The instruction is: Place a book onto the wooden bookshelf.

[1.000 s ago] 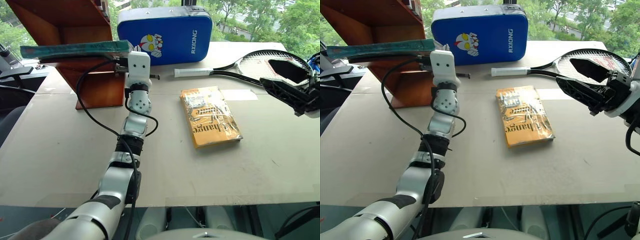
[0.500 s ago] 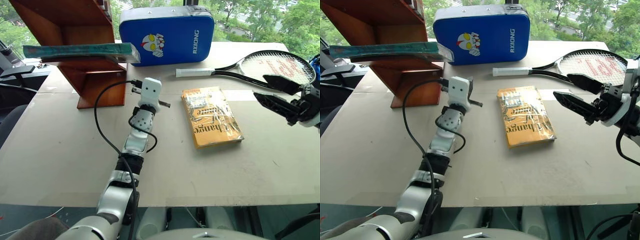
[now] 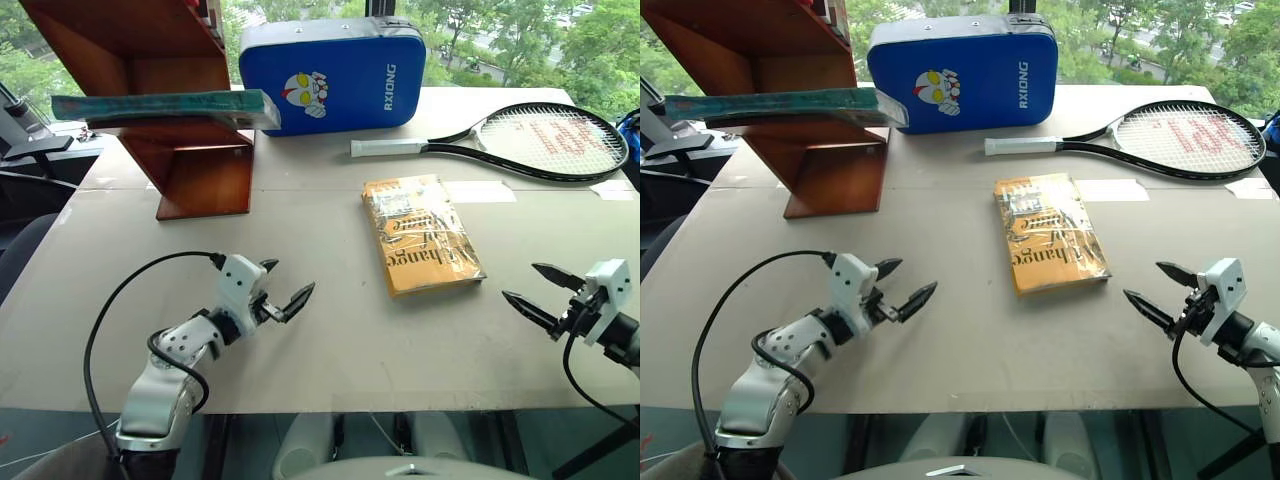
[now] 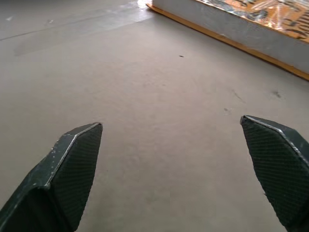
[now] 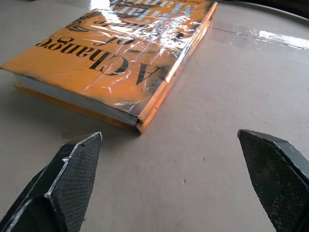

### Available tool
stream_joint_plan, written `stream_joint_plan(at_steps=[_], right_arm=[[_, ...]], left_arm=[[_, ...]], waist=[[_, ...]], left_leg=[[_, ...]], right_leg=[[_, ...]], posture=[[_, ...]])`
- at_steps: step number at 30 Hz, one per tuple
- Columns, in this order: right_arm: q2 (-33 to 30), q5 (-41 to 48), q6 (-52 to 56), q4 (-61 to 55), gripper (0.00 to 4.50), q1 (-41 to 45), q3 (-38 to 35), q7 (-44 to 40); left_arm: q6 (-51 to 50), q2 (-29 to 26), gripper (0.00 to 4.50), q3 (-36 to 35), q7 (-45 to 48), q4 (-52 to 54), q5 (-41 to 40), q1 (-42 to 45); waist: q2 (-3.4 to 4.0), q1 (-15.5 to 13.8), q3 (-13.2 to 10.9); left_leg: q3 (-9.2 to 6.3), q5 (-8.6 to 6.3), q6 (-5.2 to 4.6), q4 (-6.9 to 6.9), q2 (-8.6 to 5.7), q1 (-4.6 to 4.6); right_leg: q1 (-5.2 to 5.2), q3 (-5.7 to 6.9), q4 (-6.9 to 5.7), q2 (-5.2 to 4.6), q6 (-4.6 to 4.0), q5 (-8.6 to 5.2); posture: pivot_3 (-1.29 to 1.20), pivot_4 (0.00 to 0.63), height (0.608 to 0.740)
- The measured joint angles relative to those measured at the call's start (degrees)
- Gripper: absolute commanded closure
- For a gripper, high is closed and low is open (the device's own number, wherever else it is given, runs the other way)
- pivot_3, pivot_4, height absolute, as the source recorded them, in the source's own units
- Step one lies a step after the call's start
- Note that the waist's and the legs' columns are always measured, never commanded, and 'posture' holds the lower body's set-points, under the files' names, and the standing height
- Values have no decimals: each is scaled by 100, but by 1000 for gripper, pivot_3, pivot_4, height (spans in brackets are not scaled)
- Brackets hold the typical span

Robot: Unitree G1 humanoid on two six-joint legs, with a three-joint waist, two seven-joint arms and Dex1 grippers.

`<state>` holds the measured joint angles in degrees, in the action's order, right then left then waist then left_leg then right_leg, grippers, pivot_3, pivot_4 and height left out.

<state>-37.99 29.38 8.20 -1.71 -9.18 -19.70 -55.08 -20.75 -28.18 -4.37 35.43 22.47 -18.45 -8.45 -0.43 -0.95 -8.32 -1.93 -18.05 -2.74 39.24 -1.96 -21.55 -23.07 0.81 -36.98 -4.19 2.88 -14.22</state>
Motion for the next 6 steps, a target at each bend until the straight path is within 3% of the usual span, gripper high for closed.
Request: stream_joint_plan(at_steps=[6], right_arm=[[17, -42, -257, 185, 0, -161, -54, -116]], left_arm=[[3, -92, 50, -4, 95, 129, 12, -480]], waist=[[16, 20, 13]], left_leg=[[1, -1, -1, -5, 2, 6]], right_leg=[[2, -5, 1, 3, -1, 0]], posture=[[0, 150, 740]])
